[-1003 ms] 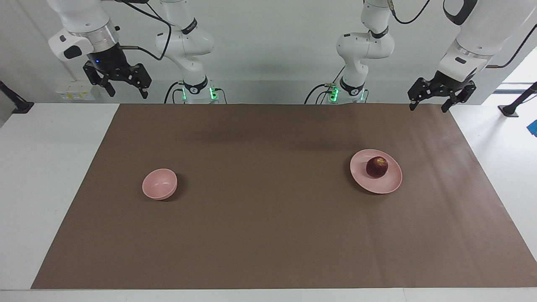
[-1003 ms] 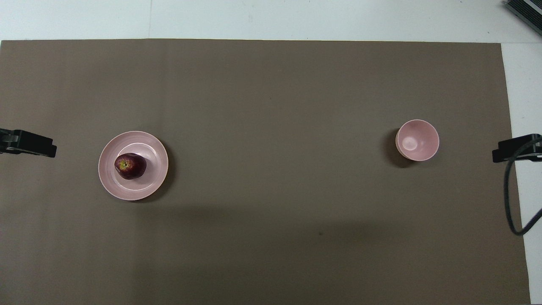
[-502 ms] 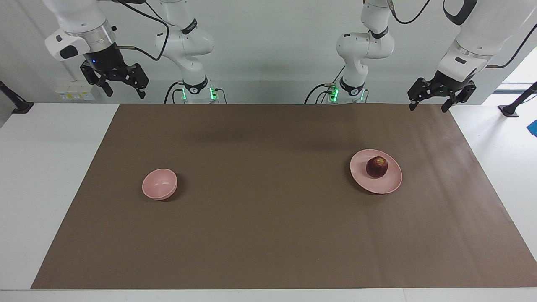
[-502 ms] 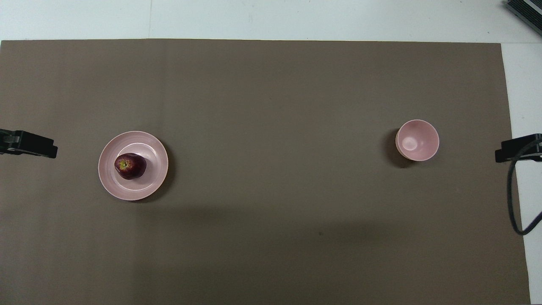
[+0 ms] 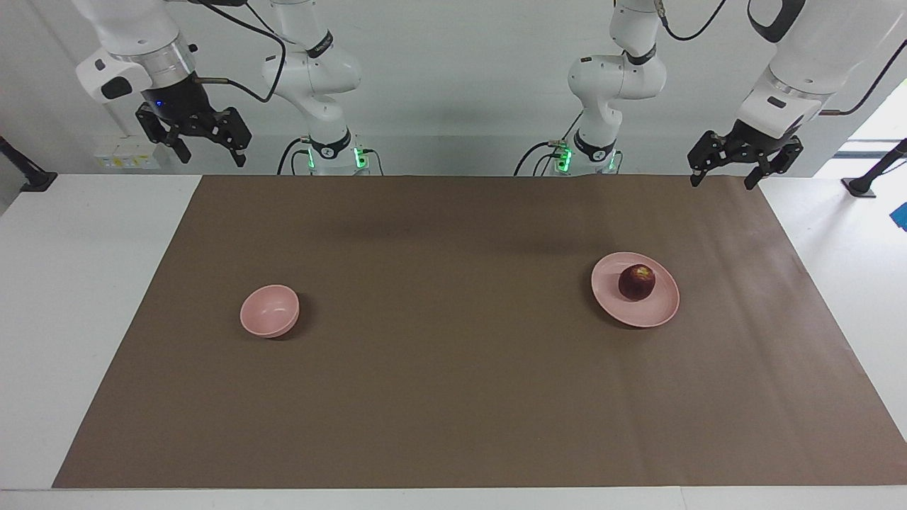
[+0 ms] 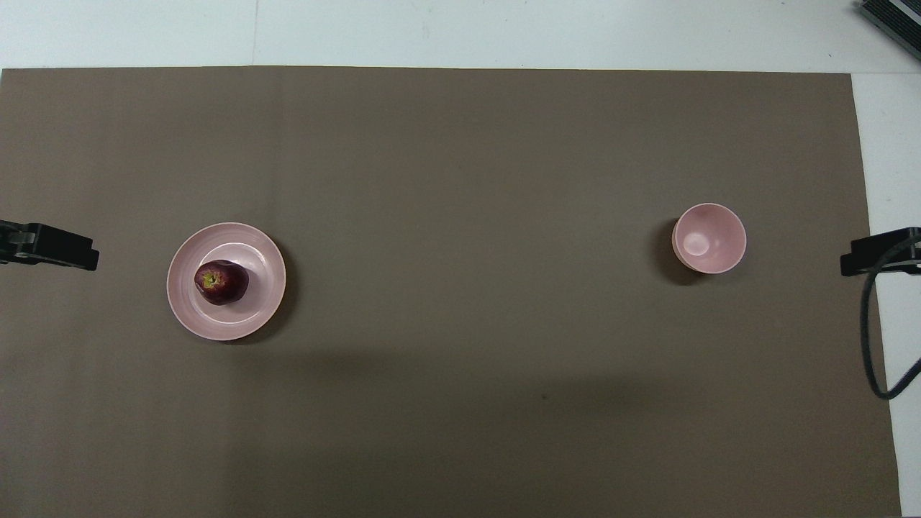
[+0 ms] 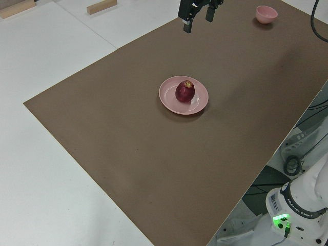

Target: Move apple from plate to bowl

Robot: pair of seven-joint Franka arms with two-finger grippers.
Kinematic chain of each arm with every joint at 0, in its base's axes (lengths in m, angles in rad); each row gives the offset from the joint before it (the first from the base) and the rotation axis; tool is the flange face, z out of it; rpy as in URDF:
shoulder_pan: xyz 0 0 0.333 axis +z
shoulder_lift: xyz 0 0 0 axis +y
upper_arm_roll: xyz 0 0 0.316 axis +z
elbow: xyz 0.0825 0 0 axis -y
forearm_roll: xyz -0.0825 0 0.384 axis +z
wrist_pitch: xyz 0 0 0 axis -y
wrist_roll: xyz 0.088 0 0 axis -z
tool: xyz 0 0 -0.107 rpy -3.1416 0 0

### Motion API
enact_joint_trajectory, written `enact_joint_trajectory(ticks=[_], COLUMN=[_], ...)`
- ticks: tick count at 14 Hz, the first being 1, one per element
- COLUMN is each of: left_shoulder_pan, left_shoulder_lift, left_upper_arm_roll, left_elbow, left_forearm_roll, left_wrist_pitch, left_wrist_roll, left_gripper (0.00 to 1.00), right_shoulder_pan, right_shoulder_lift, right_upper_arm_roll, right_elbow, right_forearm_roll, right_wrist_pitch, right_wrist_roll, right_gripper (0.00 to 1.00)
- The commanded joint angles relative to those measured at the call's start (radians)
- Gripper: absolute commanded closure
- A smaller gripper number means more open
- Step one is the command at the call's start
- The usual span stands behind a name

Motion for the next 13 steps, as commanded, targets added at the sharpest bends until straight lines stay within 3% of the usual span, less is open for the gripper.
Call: enact_joint_trajectory(ticks=[1, 7, 13], left_shoulder_pan=[0.000, -0.002, -0.013], left_shoulder_lift=[-0.010, -0.013, 0.009], left_upper_arm_roll=[-0.003, -0.004, -0.007], left_elbow=[-0.069, -0.283, -0.423], left_forearm_roll=[-0.010, -0.011, -0.011], left_wrist_pitch=[0.054, 0.261, 0.397], left_wrist_roll=[0.007, 0.007, 0.002], left_gripper=[0.00, 0.00, 0.00], right_shoulder_pan=[0.000, 0.000, 0.000], right_shoulder_lift=[-0.001, -0.001, -0.001], right_upper_arm_roll=[0.001, 0.001, 0.001], right_elbow=[0.007, 0.007, 0.007], right_forearm_roll=[0.006, 0.006, 0.006], right_wrist_pitch=[-0.014, -0.014, -0.014], right_wrist_roll=[0.015, 0.015, 0.015], right_gripper=[0.00, 0.00, 0.00])
